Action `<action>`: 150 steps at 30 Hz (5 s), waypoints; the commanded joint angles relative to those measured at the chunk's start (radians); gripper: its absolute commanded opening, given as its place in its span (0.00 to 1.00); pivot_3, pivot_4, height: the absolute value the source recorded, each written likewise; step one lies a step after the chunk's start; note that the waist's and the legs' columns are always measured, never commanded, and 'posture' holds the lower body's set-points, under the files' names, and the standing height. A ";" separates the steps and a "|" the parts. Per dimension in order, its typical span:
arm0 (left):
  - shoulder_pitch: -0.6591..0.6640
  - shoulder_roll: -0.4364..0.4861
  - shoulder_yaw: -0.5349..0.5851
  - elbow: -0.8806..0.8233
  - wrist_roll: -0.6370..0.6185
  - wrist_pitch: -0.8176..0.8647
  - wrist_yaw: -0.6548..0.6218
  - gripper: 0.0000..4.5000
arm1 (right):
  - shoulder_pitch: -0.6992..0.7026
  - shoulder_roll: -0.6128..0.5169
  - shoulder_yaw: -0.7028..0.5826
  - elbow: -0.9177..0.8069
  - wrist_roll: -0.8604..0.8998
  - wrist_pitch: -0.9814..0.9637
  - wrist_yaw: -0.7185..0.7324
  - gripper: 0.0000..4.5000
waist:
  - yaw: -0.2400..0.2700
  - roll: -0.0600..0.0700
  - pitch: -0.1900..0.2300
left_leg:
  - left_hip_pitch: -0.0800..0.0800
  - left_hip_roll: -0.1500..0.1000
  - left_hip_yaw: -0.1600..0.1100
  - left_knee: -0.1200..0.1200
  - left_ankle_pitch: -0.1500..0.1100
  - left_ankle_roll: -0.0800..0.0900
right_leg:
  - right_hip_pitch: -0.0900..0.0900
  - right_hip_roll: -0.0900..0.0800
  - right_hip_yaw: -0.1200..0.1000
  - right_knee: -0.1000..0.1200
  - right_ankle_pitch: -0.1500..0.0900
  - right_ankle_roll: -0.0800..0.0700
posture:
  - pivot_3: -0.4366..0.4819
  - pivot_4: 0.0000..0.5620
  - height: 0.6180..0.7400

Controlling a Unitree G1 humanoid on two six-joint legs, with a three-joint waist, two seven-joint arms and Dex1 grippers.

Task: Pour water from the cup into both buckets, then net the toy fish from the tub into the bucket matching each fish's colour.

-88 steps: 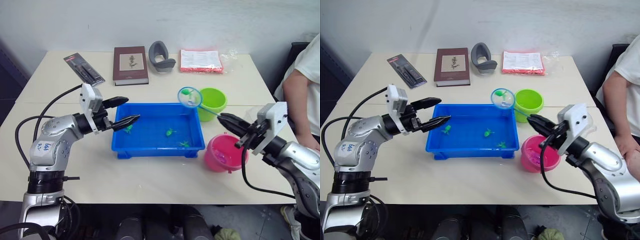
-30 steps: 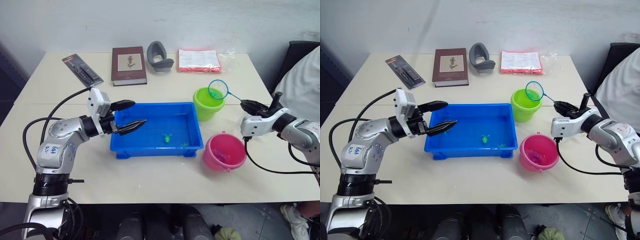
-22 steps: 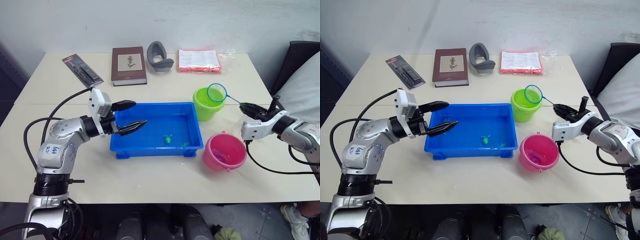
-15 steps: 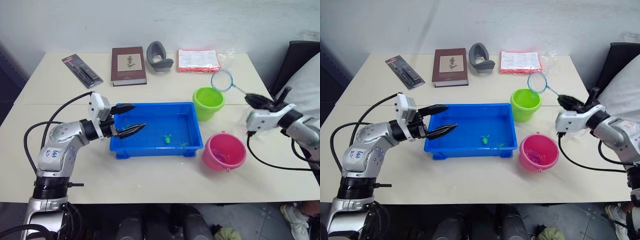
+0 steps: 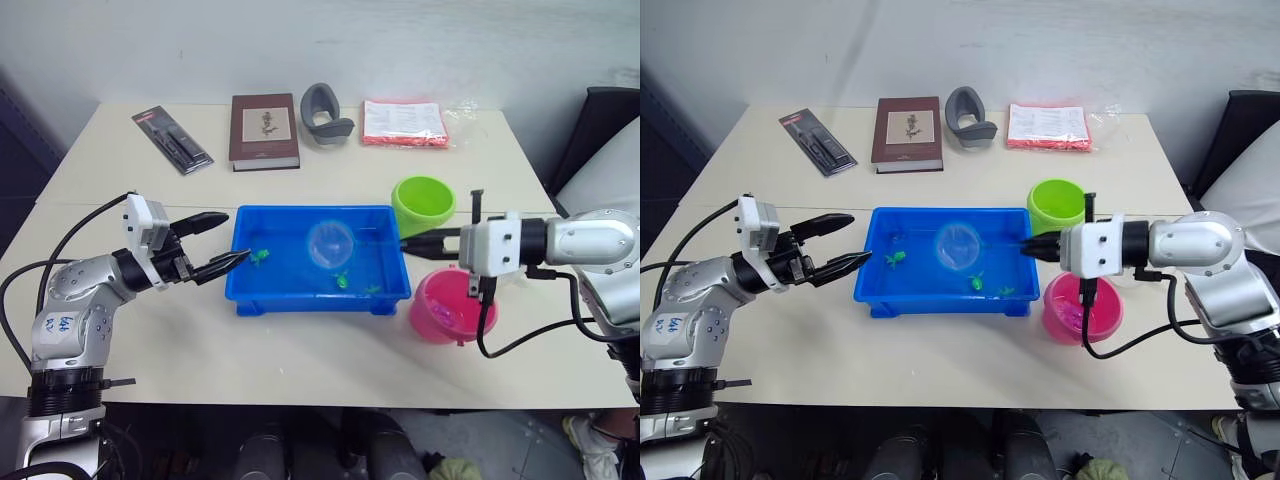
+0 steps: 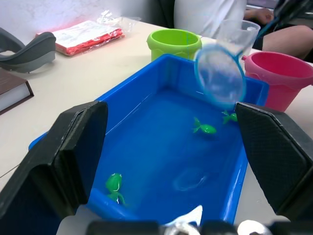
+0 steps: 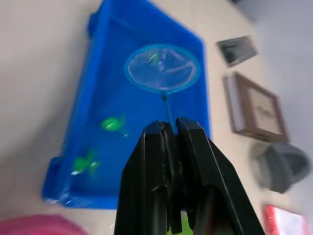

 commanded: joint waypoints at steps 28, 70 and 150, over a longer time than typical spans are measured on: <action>-0.033 -0.013 -0.127 -0.048 0.025 -0.008 -0.020 0.99 | -0.410 0.035 0.205 0.228 -0.481 -0.192 0.301 0.00 | -0.002 0.001 0.000 | -0.001 0.000 0.001 0.000 0.000 -0.001 | -0.001 0.000 0.000 0.001 0.000 -0.001 | 0.48 0.27 1.00; 0.052 0.006 -0.078 -0.100 0.004 -0.009 0.005 0.99 | -0.422 0.122 0.187 0.225 -0.259 0.536 0.430 0.00 | -0.004 0.001 0.000 | -0.002 0.000 0.001 0.001 0.000 -0.001 | -0.004 0.001 0.000 0.003 0.000 -0.001 | 0.48 0.27 1.00; 0.128 0.171 0.084 -0.123 -0.068 0.061 -0.022 0.99 | 0.022 0.389 -0.168 -0.078 0.084 0.470 0.031 0.00 | -0.027 0.001 0.000 | -0.005 0.000 0.004 -0.001 0.000 -0.002 | -0.011 0.001 0.003 0.005 0.000 -0.002 | 0.48 0.27 1.00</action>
